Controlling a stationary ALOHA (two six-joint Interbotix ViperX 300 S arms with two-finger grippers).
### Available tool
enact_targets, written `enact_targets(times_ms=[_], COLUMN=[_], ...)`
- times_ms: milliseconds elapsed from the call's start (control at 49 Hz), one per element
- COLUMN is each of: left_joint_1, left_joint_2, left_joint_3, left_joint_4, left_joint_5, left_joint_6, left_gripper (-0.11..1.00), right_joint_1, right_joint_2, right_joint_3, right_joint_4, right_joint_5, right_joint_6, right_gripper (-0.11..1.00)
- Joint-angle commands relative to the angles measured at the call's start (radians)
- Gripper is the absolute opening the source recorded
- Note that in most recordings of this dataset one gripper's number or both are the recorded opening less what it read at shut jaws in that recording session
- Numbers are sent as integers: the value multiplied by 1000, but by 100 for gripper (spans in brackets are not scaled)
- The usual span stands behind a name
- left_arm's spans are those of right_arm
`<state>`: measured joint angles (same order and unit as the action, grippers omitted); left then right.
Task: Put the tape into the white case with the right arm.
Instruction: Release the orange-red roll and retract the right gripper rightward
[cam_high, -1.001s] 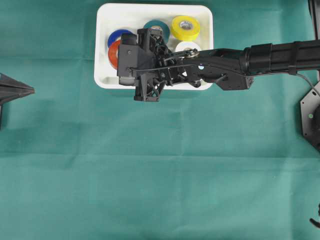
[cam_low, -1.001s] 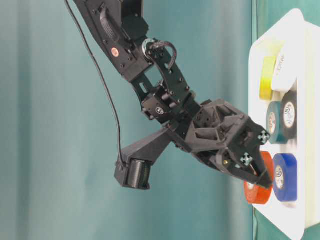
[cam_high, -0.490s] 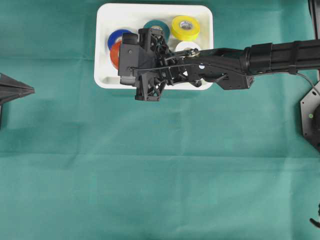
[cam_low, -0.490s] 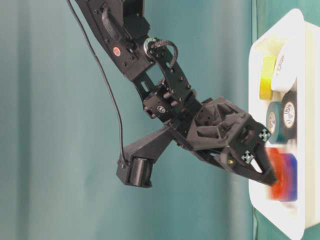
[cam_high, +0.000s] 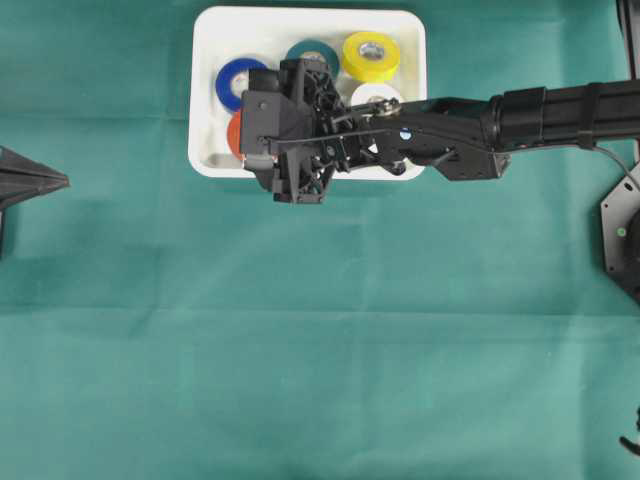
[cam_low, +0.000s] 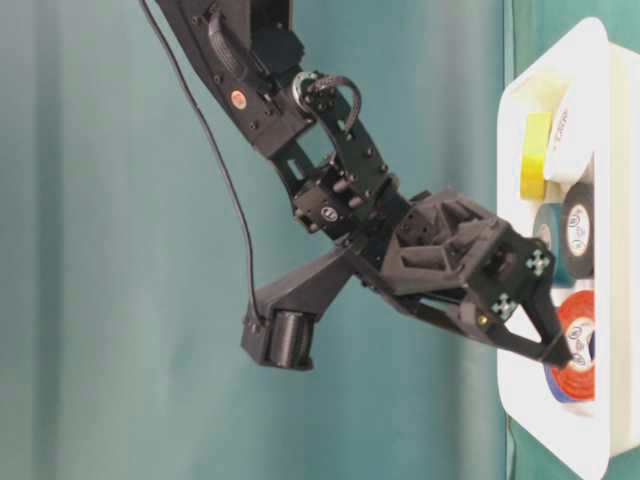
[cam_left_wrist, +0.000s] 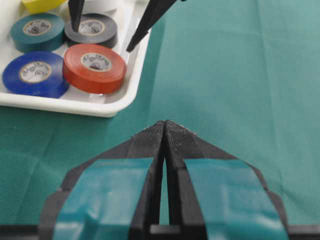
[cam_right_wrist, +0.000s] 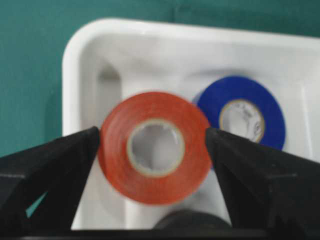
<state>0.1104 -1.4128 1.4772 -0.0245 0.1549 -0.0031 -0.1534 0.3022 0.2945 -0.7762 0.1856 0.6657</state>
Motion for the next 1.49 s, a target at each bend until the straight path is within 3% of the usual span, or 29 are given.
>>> enact_targets(times_ms=[0,1082,1470], left_joint_1=[3,5,5], left_joint_2=[6,2,2], left_joint_3=[-14,-12,-12], left_joint_4=[0,0,0], left_joint_5=[-9,-9,-9], left_joint_6=[0,3,5], left_gripper=[1,1,1], right_joint_1=[-2,-2,-3], right_joint_2=[-72,-767,-1126], right_joint_3=[9,709,988], right_joint_4=[-3,5,11], right_joint_5=[0,-31,-186], right_joint_6=[0,11,11], right_gripper=[69,68,66])
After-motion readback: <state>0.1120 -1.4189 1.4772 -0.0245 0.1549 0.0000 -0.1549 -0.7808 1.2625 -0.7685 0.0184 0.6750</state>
